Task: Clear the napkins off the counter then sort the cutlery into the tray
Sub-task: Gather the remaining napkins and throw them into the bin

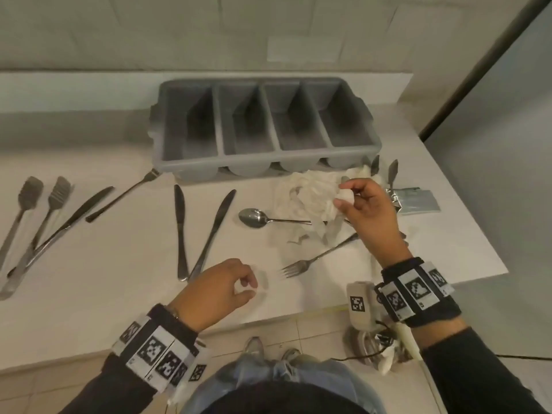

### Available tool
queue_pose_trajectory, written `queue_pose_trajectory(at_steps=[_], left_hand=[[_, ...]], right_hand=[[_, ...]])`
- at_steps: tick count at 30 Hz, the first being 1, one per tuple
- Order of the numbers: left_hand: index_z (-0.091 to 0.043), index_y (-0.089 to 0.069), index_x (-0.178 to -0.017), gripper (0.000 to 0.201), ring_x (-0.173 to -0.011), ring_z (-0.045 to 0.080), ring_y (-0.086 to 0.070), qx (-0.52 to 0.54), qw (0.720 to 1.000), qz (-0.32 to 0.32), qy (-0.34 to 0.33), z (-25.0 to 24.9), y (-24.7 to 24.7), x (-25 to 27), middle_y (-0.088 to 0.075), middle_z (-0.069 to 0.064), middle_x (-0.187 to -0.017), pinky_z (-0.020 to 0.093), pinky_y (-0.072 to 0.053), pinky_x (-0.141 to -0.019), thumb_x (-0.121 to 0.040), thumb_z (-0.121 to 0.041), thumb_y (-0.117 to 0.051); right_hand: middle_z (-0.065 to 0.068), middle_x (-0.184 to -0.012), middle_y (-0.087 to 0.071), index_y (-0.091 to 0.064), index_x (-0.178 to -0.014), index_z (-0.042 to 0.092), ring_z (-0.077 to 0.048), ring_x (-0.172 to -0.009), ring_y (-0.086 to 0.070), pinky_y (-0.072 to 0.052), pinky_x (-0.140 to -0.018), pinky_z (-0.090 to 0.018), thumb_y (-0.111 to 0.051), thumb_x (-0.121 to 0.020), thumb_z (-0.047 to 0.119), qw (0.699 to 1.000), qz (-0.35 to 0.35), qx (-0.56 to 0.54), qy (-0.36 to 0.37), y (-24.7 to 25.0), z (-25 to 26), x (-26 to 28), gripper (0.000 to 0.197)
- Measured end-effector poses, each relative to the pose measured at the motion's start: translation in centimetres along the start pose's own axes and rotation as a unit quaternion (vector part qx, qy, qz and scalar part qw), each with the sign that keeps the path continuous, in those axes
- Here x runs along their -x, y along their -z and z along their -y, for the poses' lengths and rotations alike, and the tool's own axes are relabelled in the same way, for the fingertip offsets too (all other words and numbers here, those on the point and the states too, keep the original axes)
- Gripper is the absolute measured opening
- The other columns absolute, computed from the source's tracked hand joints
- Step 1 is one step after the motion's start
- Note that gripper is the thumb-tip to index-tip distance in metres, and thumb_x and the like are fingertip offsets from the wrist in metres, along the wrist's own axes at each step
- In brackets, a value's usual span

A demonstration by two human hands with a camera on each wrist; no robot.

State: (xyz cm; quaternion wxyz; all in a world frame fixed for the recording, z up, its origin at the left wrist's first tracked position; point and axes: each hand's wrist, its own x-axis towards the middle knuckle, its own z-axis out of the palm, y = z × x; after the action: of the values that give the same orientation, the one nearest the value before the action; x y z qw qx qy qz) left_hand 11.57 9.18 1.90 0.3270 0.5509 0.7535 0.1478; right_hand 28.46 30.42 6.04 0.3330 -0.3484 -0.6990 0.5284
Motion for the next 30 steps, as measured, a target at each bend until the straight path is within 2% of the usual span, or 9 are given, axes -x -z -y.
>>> queue_pose_trajectory(at_steps=[2,5,9,12,18,21,24,27,30], left_hand=[[-0.027,-0.056,-0.112,0.030,-0.076,0.007,-0.057,-0.023,0.999,0.029,0.001,-0.4,-0.6,-2.8,-0.050,-0.009,-0.113,0.021,-0.047,-0.076,-0.083,-0.026,-0.062],[-0.017,-0.054,-0.118,0.036,-0.095,0.020,-0.059,-0.104,0.992,0.078,0.003,-0.2,-1.7,-5.8,-0.046,0.000,-0.121,0.025,-0.044,-0.083,-0.083,-0.013,-0.059],[-0.011,-0.062,-0.106,0.020,-0.094,0.018,-0.054,-0.150,0.984,0.098,0.008,-0.4,-2.6,-7.8,-0.046,-0.006,-0.086,0.016,-0.032,-0.069,-0.086,-0.014,-0.056],[-0.010,-0.066,-0.106,0.021,-0.101,0.018,-0.060,-0.154,0.981,0.115,0.013,-1.3,-1.8,-8.1,-0.058,-0.004,-0.090,0.011,-0.033,-0.066,-0.087,-0.014,-0.057],[-0.023,-0.068,-0.094,0.021,-0.066,0.002,-0.060,0.078,0.991,-0.093,0.061,-4.4,3.5,-11.5,-0.061,-0.012,-0.069,0.023,-0.049,-0.077,-0.076,-0.015,-0.073],[-0.019,-0.060,-0.113,0.039,-0.082,0.020,-0.064,0.071,0.981,-0.141,0.114,-5.8,4.6,-15.6,-0.066,-0.003,-0.082,0.032,-0.051,-0.081,-0.076,-0.015,-0.072],[-0.013,-0.048,-0.128,0.061,-0.110,0.031,-0.059,0.004,0.988,-0.091,0.123,-7.0,3.7,-18.6,-0.062,0.012,-0.120,0.038,-0.046,-0.095,-0.073,-0.014,-0.074],[-0.008,-0.052,-0.120,0.051,-0.106,0.031,-0.060,-0.093,0.989,-0.029,0.109,-7.1,2.0,-20.2,-0.062,0.010,-0.117,0.033,-0.046,-0.086,-0.074,-0.020,-0.071],[-0.005,-0.050,-0.122,0.055,-0.111,0.032,-0.057,-0.090,0.982,-0.034,0.163,-5.9,1.5,-20.6,-0.060,0.014,-0.121,0.035,-0.046,-0.089,-0.075,-0.024,-0.072]], right_hand=[[0.005,-0.095,-0.065,-0.056,-0.089,0.029,-0.011,-0.089,-0.066,-0.056,-0.082,-0.022,-0.062,-0.083,-0.005,0.996,-0.086,-0.021,0.004,2.9,0.3,0.8,0.035],[-0.008,-0.110,-0.063,-0.061,-0.096,0.023,-0.027,-0.092,-0.066,-0.055,-0.081,-0.036,-0.064,-0.082,0.001,0.980,-0.155,0.119,-0.023,7.5,-1.1,1.7,0.026],[-0.015,-0.117,-0.058,-0.069,-0.102,0.005,-0.029,-0.103,-0.059,-0.042,-0.084,-0.025,-0.070,-0.077,0.004,0.928,-0.053,0.344,-0.130,10.2,-5.7,2.4,0.025],[-0.009,-0.129,-0.048,-0.073,-0.093,0.005,-0.025,-0.106,-0.058,-0.037,-0.086,-0.019,-0.076,-0.072,0.003,0.910,0.072,0.375,-0.158,9.1,-8.8,3.5,0.021],[-0.010,-0.129,-0.046,-0.065,-0.106,0.009,-0.029,-0.102,-0.061,-0.042,-0.082,-0.022,-0.074,-0.074,0.006,0.905,0.012,0.396,-0.156,8.7,-10.4,4.5,0.034],[-0.010,-0.114,-0.066,-0.057,-0.117,0.012,-0.027,-0.102,-0.063,-0.047,-0.083,-0.028,-0.069,-0.080,0.018,0.879,0.049,0.445,-0.163,8.8,-10.4,4.4,0.040],[-0.011,-0.105,-0.070,-0.063,-0.107,0.008,-0.026,-0.099,-0.063,-0.043,-0.077,-0.024,-0.058,-0.085,0.017,0.860,0.092,0.476,-0.161,8.7,-10.6,3.8,0.024],[-0.009,-0.104,-0.069,-0.067,-0.101,0.008,-0.025,-0.098,-0.063,-0.047,-0.080,-0.029,-0.055,-0.085,0.017,0.846,0.136,0.494,-0.150,9.0,-9.5,2.5,0.021],[-0.009,-0.097,-0.070,-0.068,-0.097,0.007,-0.026,-0.089,-0.065,-0.044,-0.067,-0.026,-0.056,-0.084,0.016,0.876,0.128,0.440,-0.150,10.4,-6.7,-0.3,0.020]])
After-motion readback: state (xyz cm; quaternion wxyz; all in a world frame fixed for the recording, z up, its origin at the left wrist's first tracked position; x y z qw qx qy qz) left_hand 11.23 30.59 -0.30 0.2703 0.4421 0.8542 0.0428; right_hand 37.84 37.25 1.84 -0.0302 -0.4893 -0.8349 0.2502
